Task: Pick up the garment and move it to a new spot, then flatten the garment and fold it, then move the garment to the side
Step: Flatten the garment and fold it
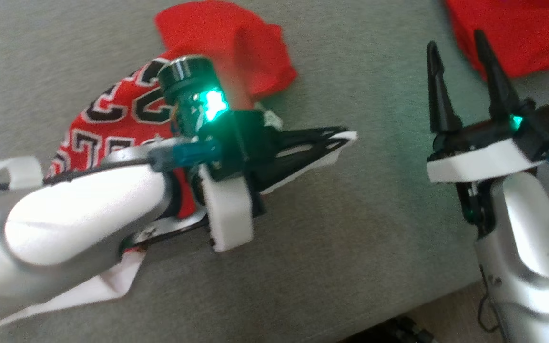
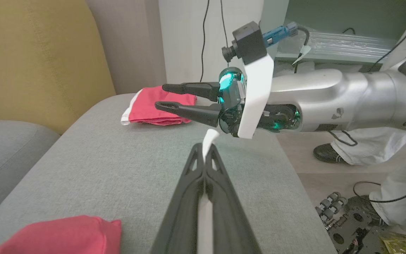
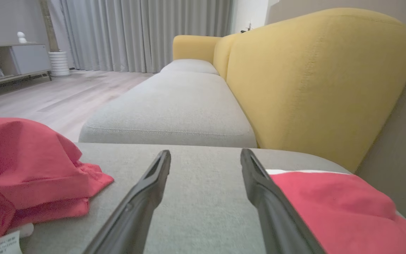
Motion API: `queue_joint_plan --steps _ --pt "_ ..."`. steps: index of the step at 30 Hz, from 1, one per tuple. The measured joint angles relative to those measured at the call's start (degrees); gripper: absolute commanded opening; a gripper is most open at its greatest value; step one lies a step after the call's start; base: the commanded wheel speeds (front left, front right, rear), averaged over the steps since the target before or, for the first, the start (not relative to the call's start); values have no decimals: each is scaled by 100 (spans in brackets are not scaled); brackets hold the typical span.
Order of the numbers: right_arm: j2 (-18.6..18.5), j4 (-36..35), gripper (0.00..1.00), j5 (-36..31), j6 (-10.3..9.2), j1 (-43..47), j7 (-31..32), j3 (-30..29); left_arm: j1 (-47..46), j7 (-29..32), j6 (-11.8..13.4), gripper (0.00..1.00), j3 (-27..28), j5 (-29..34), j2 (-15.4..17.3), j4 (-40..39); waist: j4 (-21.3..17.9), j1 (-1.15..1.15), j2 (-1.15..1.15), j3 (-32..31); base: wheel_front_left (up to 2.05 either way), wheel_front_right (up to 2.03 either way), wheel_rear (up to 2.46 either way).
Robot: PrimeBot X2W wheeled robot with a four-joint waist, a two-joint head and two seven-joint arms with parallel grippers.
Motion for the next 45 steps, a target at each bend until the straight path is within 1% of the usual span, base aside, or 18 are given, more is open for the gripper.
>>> queue_joint_plan --steps 2,3,6,7,11,12,16,19,23,26,32,35,40,42,45 --pt "8 14 100 0 0 144 0 12 126 -226 -24 0 -8 107 160 40 -148 1 0 -15 0 0 0" --pt "3 37 100 5 0 235 0 21 173 -449 -42 0 -15 141 263 93 -182 1 0 -47 0 0 0" --pt "-46 110 100 12 0 474 0 80 237 -1133 -29 0 96 153 677 164 -140 -1 0 -145 0 0 0" --pt "-86 141 100 13 0 540 0 88 268 -1301 37 0 185 185 804 137 -82 0 0 -171 0 0 0" --pt "-352 281 100 20 0 659 0 115 548 -1712 513 0 447 242 1350 -232 303 0 0 -335 0 0 0" --pt "-352 281 100 20 0 659 0 115 548 -1712 513 0 447 242 1350 -232 303 0 0 -335 0 0 0" --pt "-655 487 100 22 0 670 1 163 773 -1959 951 0 656 255 1827 -721 831 0 0 -501 0 0 0" --pt "-824 680 100 66 0 661 0 280 891 -2114 1215 0 812 214 2164 -991 1229 0 0 -603 0 0 0" --pt "-1117 975 100 126 0 559 1 622 1031 -2252 1482 0 958 93 2572 -1303 1712 -1 0 -702 0 0 0" --pt "-1300 1147 100 280 0 361 1 750 1146 -2365 1679 0 1051 18 2862 -1477 2010 0 0 -742 0 0 0" --pt "-1673 1419 100 628 0 -49 0 892 1372 -2611 2038 0 1313 -198 3501 -1657 2429 0 0 -750 0 0 0" --pt "-1779 1618 100 1046 0 -141 1 1140 1523 -2692 2134 0 1382 -326 3650 -1674 2585 0 0 -742 0 0 0" --pt "-1912 1712 100 1976 0 -278 69 1764 1798 -2754 2134 0 1470 -422 3662 -1666 2792 0 0 -733 0 0 0" --pt "-2096 1674 100 2170 0 -424 96 2070 1892 -2758 2129 0 1499 -422 3649 -1651 2847 0 0 -720 0 0 0" --pt "-2428 1585 100 2287 0 -659 179 2583 1990 -2758 2127 0 1582 -415 3597 -1630 2900 0 0 -701 0 0 0"
